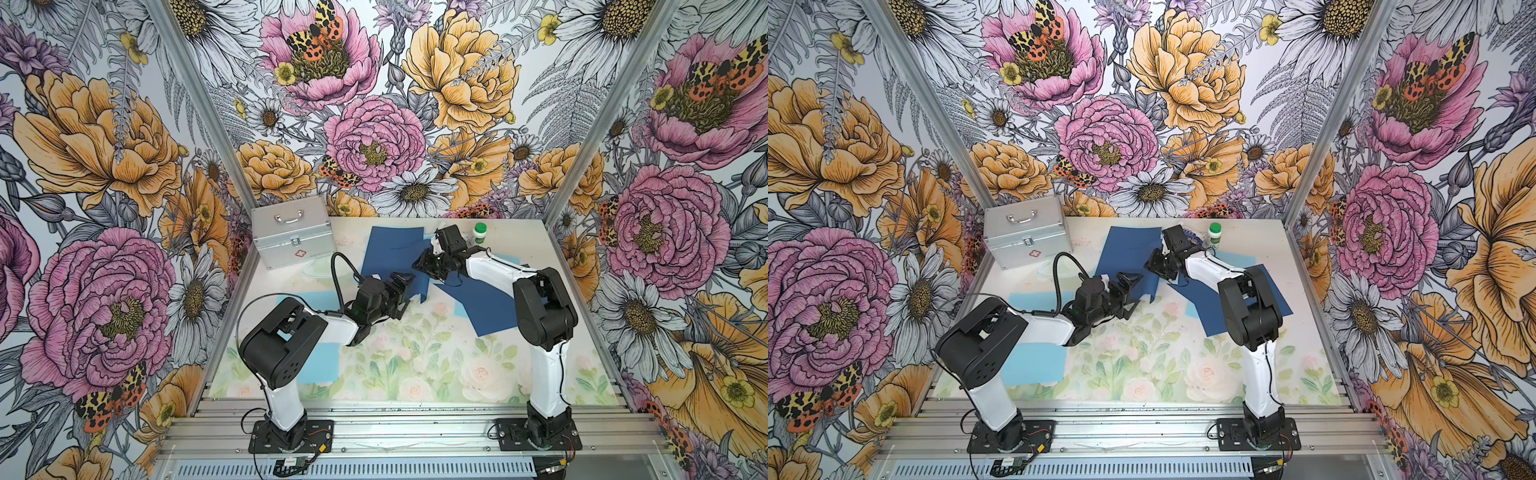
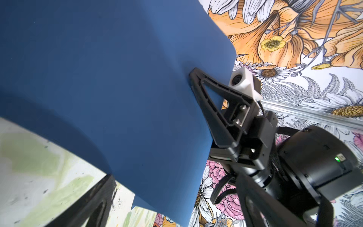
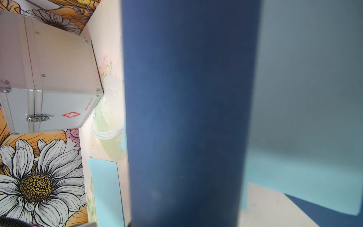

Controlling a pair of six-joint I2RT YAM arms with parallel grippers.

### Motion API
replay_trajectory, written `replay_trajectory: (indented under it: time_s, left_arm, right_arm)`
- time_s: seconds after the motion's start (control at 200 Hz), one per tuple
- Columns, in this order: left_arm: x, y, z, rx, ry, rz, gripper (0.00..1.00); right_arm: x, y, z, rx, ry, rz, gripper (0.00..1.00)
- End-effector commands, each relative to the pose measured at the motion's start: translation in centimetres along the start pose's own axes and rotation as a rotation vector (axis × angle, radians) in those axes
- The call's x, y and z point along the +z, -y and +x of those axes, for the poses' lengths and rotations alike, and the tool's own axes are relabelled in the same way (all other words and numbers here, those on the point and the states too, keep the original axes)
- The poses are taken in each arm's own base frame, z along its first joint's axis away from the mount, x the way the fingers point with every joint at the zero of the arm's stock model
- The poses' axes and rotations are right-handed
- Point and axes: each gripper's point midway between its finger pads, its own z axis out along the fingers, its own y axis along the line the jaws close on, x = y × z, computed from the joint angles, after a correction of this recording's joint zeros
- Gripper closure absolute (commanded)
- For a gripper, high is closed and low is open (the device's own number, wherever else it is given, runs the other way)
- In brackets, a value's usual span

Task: Sort the scattered colored papers by color
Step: Pick up the colored paper.

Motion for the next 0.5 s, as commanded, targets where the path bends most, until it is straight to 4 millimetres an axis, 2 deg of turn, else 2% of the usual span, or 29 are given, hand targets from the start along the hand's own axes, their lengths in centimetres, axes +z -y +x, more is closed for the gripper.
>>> replay_trajectory:
  time_s: [0.0, 0.175, 0.285, 0.365, 0.495]
  left_arm:
    - [0.8, 1.5, 0.7, -0.038, -0.014, 0.087, 0.02]
    - [1.2, 0.7, 0.9, -0.042, -0.019, 0.072, 0.02]
    - [1.4, 0.0, 0.3, -0.057, 0.01, 0.069, 0.03]
    - [1.5, 0.5, -0.3, -0.061, 0.035, 0.118, 0.09]
    - [1.9, 1.3, -1.2, -0.065, 0.065, 0.167, 0.27]
  right_arm:
    - [-1.8, -1.1, -1.6, -0.003, 0.076, -0.019, 0.62]
    - [-2.2, -0.8, -2.0, 0.007, 0.088, -0.016, 0.63]
    - [-2.3, -0.9, -1.9, 0.006, 0.087, -0.018, 0.63]
    - [-2.5, -0.5, -1.7, 0.006, 0.09, -0.009, 0.63]
    - [-2.6, 0.5, -1.0, 0.014, 0.084, 0.013, 0.63]
